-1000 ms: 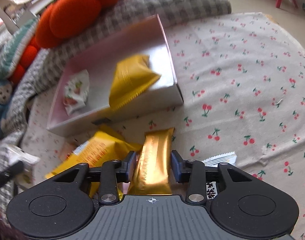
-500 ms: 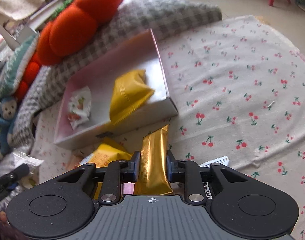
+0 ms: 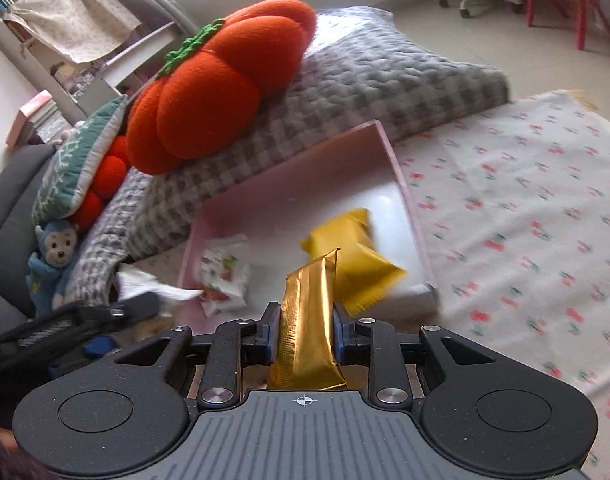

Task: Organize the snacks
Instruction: 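Carry both snacks into the pink box and open both grippers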

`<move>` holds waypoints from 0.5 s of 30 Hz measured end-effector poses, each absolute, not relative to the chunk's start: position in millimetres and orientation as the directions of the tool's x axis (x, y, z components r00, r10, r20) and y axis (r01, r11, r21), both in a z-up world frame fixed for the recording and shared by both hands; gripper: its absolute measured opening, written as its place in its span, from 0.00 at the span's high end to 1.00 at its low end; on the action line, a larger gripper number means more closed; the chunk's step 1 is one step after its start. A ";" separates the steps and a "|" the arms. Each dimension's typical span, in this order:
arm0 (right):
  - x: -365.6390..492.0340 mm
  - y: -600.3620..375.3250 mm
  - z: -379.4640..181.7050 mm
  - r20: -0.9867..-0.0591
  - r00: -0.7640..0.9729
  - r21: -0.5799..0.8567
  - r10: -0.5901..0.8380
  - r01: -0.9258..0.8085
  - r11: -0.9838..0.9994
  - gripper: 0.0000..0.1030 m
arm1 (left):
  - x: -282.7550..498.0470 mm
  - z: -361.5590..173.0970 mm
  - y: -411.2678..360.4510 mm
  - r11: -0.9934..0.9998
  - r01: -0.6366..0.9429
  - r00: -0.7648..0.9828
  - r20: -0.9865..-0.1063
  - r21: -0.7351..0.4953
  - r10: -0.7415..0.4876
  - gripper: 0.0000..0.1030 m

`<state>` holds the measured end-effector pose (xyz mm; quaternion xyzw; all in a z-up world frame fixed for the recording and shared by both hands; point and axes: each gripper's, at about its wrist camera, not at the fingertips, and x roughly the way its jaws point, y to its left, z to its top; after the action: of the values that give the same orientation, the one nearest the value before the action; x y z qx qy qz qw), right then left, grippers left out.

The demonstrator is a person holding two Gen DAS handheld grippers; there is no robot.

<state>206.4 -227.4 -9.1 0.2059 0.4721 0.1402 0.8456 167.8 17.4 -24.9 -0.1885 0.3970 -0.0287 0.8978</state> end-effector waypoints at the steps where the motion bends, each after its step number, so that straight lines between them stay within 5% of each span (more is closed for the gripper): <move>1: 211.2 -222.9 -8.6 -0.737 0.515 0.484 0.437 -0.050 0.874 0.76 | 171.6 -25.7 16.3 0.926 -0.101 0.686 -0.700 -0.363 -0.200 0.41; 11: 249.2 -187.2 -32.6 -0.752 0.489 0.473 0.442 -0.065 0.878 0.73 | 199.6 -49.3 8.2 0.918 -0.114 0.678 -0.705 -0.381 -0.208 0.40; 13: 249.6 -187.1 -28.9 -0.753 0.500 0.466 0.428 -0.055 0.883 0.64 | 201.4 -51.3 13.9 0.907 -0.128 0.684 -0.698 -0.400 -0.212 0.36; 15: 247.5 -192.4 -25.6 -0.741 0.512 0.482 0.435 -0.046 0.875 0.44 | 200.9 -51.2 18.7 0.899 -0.125 0.684 -0.693 -0.419 -0.228 0.34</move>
<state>247.5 -192.4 -25.6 0.2056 0.4732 0.1422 0.8448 200.9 18.7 -51.2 -0.2226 0.3967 -0.0291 0.8901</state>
